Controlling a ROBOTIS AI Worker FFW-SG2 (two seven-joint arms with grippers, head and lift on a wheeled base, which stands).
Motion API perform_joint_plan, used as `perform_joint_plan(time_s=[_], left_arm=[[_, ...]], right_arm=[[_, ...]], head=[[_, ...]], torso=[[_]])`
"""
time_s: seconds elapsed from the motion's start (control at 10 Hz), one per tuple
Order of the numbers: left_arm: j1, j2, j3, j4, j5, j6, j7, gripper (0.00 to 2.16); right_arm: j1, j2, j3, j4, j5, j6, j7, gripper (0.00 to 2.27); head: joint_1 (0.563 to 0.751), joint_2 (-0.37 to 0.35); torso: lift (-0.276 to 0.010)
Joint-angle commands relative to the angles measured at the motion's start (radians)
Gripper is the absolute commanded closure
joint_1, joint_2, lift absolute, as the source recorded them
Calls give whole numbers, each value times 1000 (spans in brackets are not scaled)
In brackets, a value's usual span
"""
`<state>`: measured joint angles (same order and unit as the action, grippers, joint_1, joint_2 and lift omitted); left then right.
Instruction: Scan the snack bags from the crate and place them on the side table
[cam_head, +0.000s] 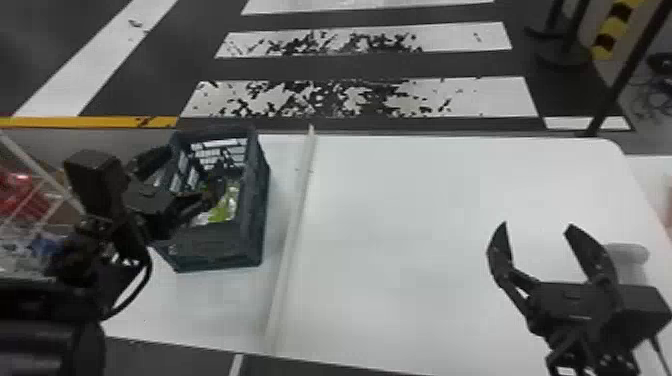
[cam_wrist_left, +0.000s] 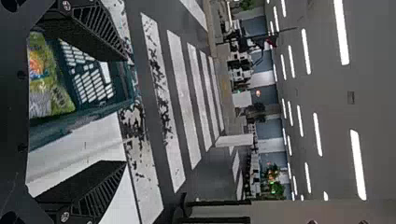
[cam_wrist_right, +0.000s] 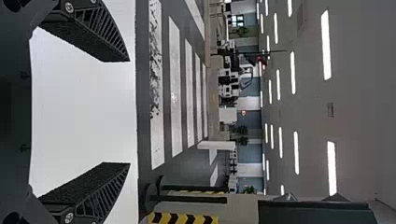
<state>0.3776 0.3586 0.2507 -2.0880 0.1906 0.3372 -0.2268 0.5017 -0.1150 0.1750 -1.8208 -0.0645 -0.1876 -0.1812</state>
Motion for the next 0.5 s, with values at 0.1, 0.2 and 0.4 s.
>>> perform_joint_plan(time_s=[0.1, 0.2, 0.4], left_arm=[[-72, 138, 15, 95, -22, 3, -59, 100], [-124, 152, 12, 138, -62, 24, -121, 100], [-239, 149, -19, 253, -194, 49, -241, 100]], right_arm=[[18, 0, 6, -2, 23, 9, -1, 90], [24, -2, 6, -2, 26, 12, -1, 90], [38, -2, 5, -6, 34, 12, -1, 93]], head=[[695, 215], [695, 224], [695, 247]], torso=[[-50], [-50], [-50]])
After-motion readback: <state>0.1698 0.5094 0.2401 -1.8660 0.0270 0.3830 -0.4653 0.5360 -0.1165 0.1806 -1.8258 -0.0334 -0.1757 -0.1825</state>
